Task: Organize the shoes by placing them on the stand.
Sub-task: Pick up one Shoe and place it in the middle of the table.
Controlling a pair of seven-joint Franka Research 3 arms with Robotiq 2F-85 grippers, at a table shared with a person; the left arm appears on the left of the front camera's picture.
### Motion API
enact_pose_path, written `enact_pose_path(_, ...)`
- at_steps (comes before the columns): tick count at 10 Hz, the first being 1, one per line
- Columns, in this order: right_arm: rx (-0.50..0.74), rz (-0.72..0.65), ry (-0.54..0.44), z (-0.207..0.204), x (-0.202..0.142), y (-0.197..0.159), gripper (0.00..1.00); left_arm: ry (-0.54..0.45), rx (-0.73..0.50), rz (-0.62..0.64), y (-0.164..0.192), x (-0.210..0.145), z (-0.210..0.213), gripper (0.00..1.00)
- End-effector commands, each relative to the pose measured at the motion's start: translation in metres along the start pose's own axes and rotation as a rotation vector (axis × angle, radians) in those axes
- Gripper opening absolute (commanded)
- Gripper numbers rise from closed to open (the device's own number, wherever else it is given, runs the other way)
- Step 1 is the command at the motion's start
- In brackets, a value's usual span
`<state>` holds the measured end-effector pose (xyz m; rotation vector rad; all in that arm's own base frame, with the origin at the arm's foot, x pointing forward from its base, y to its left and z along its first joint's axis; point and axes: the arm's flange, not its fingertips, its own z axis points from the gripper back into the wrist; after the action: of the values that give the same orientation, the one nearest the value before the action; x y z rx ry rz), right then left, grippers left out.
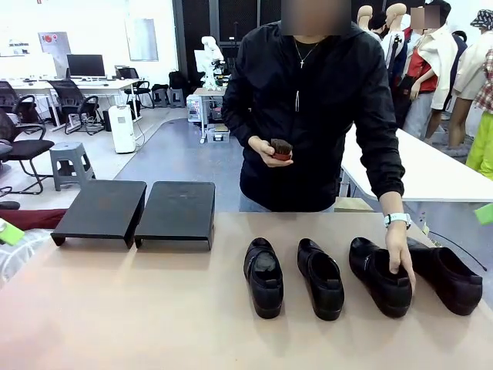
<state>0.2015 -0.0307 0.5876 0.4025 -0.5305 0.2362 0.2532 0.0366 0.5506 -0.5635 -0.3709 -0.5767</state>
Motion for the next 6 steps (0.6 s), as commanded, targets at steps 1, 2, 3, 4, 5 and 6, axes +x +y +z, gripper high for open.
enact_pose_path(1,-0.039,0.109,0.110,-0.038,0.052,0.029,1.00,-0.008,-0.021,-0.021,0.000,-0.001,0.002,1.00)
enact_pose_path(2,-0.052,0.086,0.162,-0.047,0.063,0.020,1.00,-0.008,-0.021,-0.021,0.000,-0.001,0.002,1.00)
enact_pose_path(3,-0.025,0.068,0.149,-0.034,0.051,0.004,1.00,-0.008,-0.021,-0.021,0.000,-0.001,0.002,1.00)
enact_pose_path(4,-0.030,-0.003,0.110,-0.004,0.024,-0.018,1.00,-0.008,-0.021,-0.021,0.000,-0.001,0.002,1.00)
enact_pose_path(5,-0.019,-0.063,0.047,0.027,-0.008,-0.035,1.00,-0.008,-0.021,-0.021,0.000,-0.001,0.002,1.00)
enact_pose_path(6,-0.029,-0.130,0.026,0.050,-0.039,-0.044,1.00,-0.008,-0.021,-0.021,0.000,-0.001,0.002,1.00)
